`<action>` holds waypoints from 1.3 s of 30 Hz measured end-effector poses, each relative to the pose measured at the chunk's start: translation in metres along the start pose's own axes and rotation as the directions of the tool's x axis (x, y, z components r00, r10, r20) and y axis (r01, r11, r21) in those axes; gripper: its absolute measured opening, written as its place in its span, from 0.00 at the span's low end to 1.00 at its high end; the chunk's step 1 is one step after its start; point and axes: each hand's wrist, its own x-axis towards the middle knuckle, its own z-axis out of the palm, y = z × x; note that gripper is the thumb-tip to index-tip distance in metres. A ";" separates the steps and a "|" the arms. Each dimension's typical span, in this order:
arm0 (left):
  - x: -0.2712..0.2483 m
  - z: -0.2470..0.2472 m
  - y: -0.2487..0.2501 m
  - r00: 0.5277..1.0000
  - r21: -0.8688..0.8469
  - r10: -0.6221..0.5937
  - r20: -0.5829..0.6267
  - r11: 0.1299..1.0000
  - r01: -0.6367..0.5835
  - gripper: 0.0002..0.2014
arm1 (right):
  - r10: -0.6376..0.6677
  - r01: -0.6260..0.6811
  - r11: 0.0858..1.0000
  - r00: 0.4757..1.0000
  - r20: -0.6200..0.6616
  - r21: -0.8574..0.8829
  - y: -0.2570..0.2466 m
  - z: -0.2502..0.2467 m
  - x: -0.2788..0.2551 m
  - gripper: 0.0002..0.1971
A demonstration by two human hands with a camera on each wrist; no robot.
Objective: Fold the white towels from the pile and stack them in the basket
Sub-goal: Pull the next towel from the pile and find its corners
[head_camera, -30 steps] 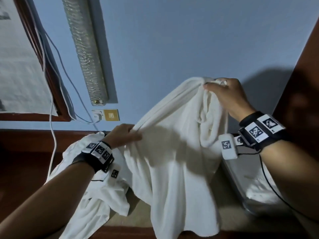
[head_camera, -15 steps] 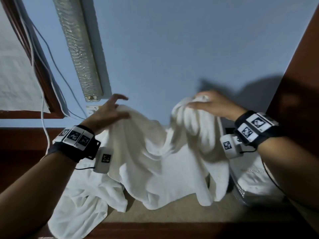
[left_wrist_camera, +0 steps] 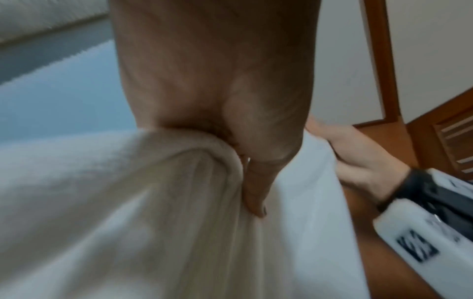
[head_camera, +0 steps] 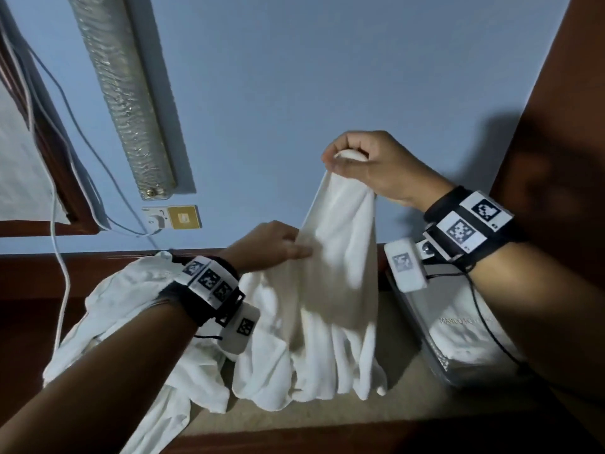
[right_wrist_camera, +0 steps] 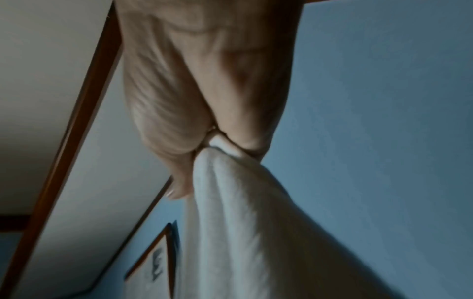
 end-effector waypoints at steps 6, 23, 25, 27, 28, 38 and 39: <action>-0.003 -0.063 -0.032 0.972 0.012 -0.010 -0.235 1.000 0.013 0.09 | 0.400 -0.151 0.611 0.906 0.138 -0.777 0.041 -0.025 -0.023 0.22; -0.004 -0.092 -0.048 0.926 0.033 -0.072 -0.372 0.995 0.090 0.15 | 0.316 -0.316 0.944 0.949 0.019 0.095 0.066 -0.038 -0.023 0.19; -0.004 -0.084 -0.038 0.933 0.031 -0.041 -0.357 0.998 0.056 0.15 | 0.293 -0.294 0.948 0.956 0.023 0.120 0.062 -0.035 -0.020 0.31; -0.004 -0.078 -0.030 0.941 0.017 -0.019 -0.338 1.000 0.027 0.14 | 0.315 -0.305 0.913 0.949 0.007 0.270 0.059 -0.032 -0.015 0.27; -0.004 -0.076 -0.029 0.941 0.015 -0.020 -0.337 1.000 0.027 0.15 | 0.341 -0.310 0.884 0.940 -0.028 0.350 0.062 -0.034 -0.012 0.24; 0.000 -0.070 -0.031 0.932 0.142 -0.018 -0.362 0.987 0.074 0.10 | 0.387 -0.316 0.908 0.883 -0.265 0.273 0.080 -0.042 -0.022 0.11; 0.001 -0.070 -0.032 0.922 0.145 -0.016 -0.387 0.986 0.077 0.10 | 0.381 -0.312 0.911 0.888 -0.259 0.270 0.079 -0.042 -0.022 0.11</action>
